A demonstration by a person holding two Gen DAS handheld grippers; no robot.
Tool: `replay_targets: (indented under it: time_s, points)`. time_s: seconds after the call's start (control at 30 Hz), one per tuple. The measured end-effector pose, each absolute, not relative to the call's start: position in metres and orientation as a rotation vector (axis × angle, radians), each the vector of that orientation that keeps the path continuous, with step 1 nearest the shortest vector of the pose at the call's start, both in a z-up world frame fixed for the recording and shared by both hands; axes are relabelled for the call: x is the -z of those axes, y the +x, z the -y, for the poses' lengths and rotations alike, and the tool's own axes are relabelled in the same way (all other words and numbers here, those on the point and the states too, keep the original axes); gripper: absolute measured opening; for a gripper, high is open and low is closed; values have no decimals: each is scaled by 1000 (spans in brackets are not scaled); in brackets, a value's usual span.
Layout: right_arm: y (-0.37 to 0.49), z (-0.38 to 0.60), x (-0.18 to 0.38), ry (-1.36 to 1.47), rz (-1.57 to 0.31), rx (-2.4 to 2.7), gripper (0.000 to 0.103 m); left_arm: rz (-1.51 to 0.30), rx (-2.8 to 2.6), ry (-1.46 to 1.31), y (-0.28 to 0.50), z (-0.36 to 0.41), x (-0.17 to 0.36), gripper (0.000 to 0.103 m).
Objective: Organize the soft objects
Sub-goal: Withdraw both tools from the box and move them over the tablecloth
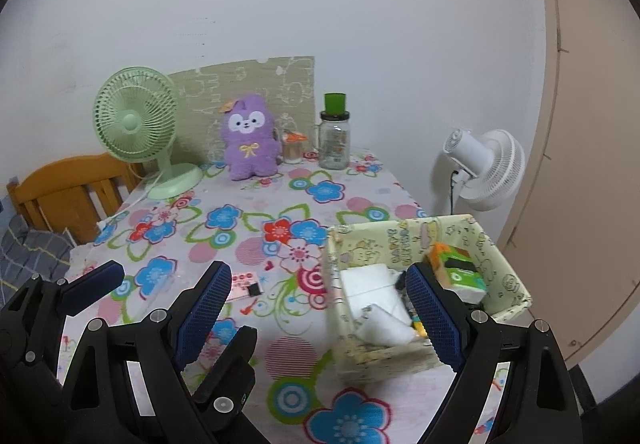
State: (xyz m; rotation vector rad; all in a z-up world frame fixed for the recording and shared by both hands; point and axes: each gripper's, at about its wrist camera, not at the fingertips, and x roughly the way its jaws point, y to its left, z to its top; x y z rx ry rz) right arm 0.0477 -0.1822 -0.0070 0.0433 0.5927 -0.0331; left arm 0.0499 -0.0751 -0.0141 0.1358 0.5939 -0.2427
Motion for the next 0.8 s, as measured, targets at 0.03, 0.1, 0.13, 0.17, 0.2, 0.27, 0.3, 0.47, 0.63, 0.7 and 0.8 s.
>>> replay_targets:
  time_s: [0.03, 0.1, 0.13, 0.17, 0.2, 0.27, 0.3, 0.47, 0.63, 0.7, 0.8]
  points:
    - [48, 178, 7, 43, -592, 26, 91, -594, 237, 135, 50, 71, 14, 100]
    - [48, 172, 7, 42, -590, 18, 91, -593, 228, 133, 49, 65, 15, 100]
    - [49, 169, 7, 41, -590, 12, 91, -594, 224, 132, 49, 62, 15, 100]
    - [50, 165, 7, 38, -591, 7, 91, -595, 218, 128, 49, 59, 15, 100]
    - [51, 162, 7, 36, -592, 2, 91, -594, 213, 124, 49, 56, 15, 100]
    - [52, 155, 7, 29, -591, -6, 91, -593, 206, 115, 49, 49, 16, 100]
    - [53, 151, 7, 25, -590, -10, 91, -593, 204, 111, 50, 46, 16, 100]
    - [58, 135, 8, 5, -588, -27, 91, -600, 180, 91, 54, 30, 19, 100]
    - [64, 123, 12, -4, -597, -47, 91, -615, 159, 78, 62, 18, 25, 100]
    - [68, 118, 15, -9, -602, -55, 91, -621, 156, 76, 65, 15, 28, 100]
    - [73, 113, 18, -17, -610, -65, 91, -634, 142, 74, 70, 9, 33, 100]
